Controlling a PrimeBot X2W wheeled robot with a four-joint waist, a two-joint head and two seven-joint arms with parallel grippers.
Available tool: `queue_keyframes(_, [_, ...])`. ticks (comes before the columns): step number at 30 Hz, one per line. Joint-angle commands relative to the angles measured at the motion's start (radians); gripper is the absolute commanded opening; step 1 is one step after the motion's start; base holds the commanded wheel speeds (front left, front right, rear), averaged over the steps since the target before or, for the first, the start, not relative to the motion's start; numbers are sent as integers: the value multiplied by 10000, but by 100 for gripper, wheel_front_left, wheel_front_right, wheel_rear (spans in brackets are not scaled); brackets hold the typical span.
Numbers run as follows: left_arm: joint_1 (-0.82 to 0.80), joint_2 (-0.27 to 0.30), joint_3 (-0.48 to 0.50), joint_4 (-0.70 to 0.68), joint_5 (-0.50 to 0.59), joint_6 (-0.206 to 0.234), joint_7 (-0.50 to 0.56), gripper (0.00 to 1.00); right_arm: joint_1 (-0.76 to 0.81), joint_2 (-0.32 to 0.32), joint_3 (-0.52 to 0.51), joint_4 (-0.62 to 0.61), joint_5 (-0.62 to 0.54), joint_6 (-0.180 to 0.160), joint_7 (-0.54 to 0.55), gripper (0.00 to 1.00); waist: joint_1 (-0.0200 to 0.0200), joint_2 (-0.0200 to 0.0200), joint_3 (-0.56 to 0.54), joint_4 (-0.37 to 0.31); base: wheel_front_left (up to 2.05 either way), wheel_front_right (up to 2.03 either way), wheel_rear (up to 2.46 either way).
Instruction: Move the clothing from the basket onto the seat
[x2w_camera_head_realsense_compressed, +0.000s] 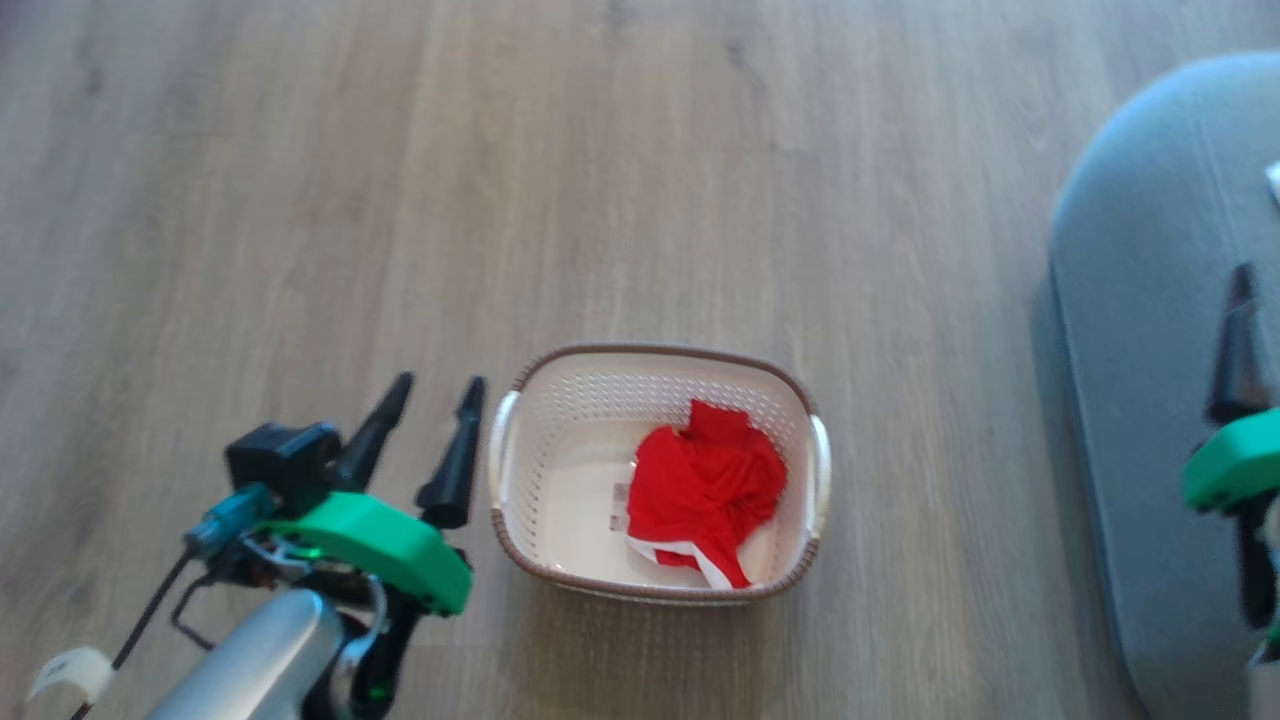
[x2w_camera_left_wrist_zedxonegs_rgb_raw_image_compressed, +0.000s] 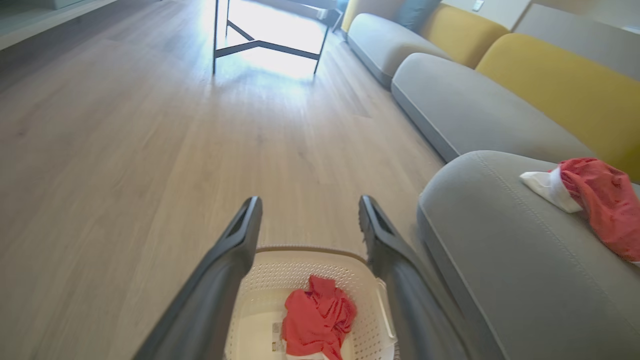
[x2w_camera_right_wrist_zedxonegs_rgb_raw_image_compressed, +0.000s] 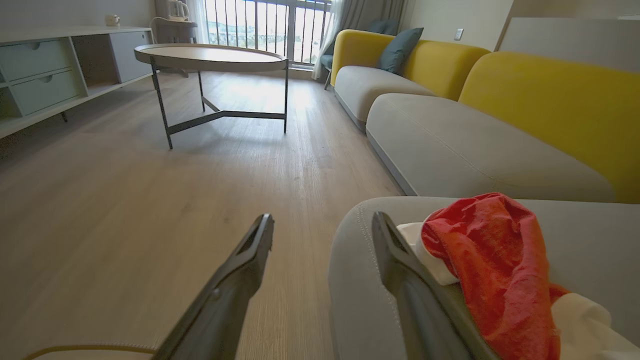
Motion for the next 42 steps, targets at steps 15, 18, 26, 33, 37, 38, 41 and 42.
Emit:
queue_keyframes(15, [787,-246,3057,1259,1680,-1352,-119,100,1536,571,1614,550,-812,69,-1407,100,1,-1,-1048,990,0,0,0])
queue_keyframes(18, [996,-496,3389,1538,2028,-1590,-119,100,1889,835,1649,829,-872,69,-1652,100,1,-1,-1199,912,0,0,0])
queue_keyframes(26, [1289,-981,4001,1918,2746,-2088,-119,100,2213,1165,1730,1369,-1057,69,-2129,100,1,-1,-1283,540,0,0,0])
queue_keyframes(33, [1249,-1273,4318,2059,3090,-2386,-120,100,2115,1244,1695,1539,-1142,69,-2279,100,1,-1,-1179,336,0,0,0])
queue_keyframes(37, [1215,-1429,4516,2189,3263,-2584,-120,100,2040,1266,1599,1631,-1187,69,-2359,100,1,-1,-1135,246,0,0,0])
queue_keyframes(38, [1210,-1464,4561,2220,3304,-2630,-120,100,2023,1269,1582,1651,-1197,69,-2373,100,1,-1,-1136,230,0,0,0])
queue_keyframes(41, [1204,-1562,4683,2307,3421,-2749,-120,100,1989,1277,1538,1702,-1212,69,-2405,100,1,-1,-1151,189,0,0,0])
queue_keyframes(42, [1203,-1594,4710,2332,3460,-2784,-120,100,1984,1280,1527,1718,-1214,69,-2414,100,1,-1,-1161,177,0,0,0])
